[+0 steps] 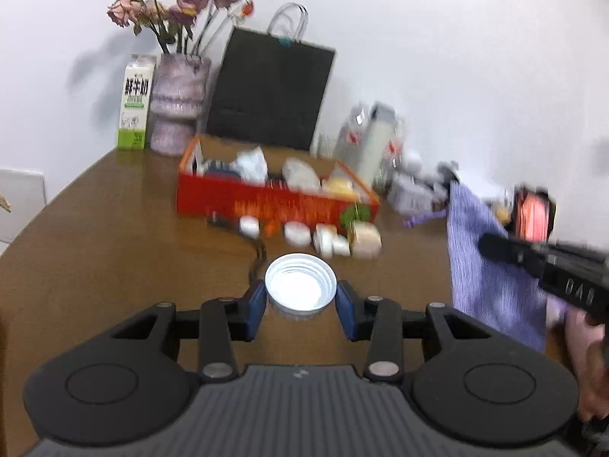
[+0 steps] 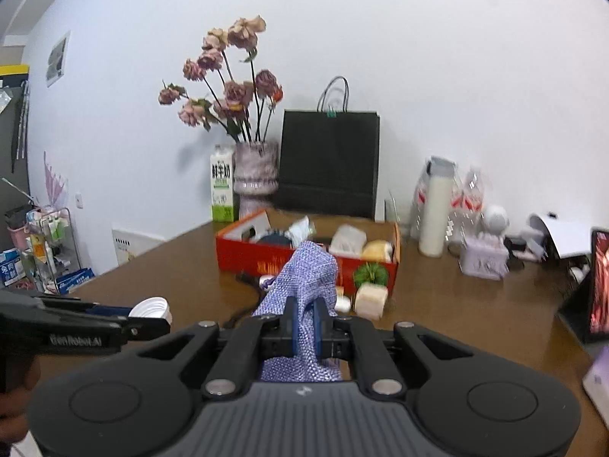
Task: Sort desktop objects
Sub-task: 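Carry cap and purple bag into the cardboard box and open both tools, then move both tools back over the table toward the remaining small items, then grasp the white round lid with the left tool while the right tool grasps the white tissue, then carry lid and tissue into the cardboard box and open both tools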
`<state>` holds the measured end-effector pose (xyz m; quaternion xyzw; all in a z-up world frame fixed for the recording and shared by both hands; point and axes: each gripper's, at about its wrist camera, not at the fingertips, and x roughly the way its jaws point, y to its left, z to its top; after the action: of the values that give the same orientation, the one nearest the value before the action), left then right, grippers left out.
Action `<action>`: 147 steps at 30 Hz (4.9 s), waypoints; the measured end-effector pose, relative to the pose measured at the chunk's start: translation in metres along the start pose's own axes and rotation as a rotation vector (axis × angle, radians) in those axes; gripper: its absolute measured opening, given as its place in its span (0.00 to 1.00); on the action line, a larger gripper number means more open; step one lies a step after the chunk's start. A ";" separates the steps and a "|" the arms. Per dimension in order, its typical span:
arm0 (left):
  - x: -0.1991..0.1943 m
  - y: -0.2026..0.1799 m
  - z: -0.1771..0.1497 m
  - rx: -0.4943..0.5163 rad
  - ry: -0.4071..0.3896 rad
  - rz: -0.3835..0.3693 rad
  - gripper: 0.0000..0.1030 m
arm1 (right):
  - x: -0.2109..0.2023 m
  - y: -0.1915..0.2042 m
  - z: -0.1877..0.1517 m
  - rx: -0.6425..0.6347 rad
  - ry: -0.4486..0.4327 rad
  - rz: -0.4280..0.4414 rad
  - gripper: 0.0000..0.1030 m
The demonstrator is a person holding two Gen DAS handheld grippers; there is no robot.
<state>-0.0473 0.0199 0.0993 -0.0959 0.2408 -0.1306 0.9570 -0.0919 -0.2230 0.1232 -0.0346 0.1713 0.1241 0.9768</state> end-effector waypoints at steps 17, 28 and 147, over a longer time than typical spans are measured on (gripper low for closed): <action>0.293 0.058 0.165 0.120 0.252 0.061 0.39 | 0.361 -0.026 0.117 -0.067 0.285 0.002 0.07; 0.253 0.070 0.143 0.067 0.118 0.132 0.98 | 0.374 -0.036 0.110 -0.023 0.317 0.019 0.63; -0.006 0.000 0.018 -0.016 -0.061 0.039 0.27 | 0.038 0.000 -0.002 0.104 0.017 0.087 0.10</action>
<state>-0.0439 0.0239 0.1178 -0.1028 0.2143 -0.1069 0.9654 -0.0574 -0.2148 0.1084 0.0227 0.1873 0.1571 0.9694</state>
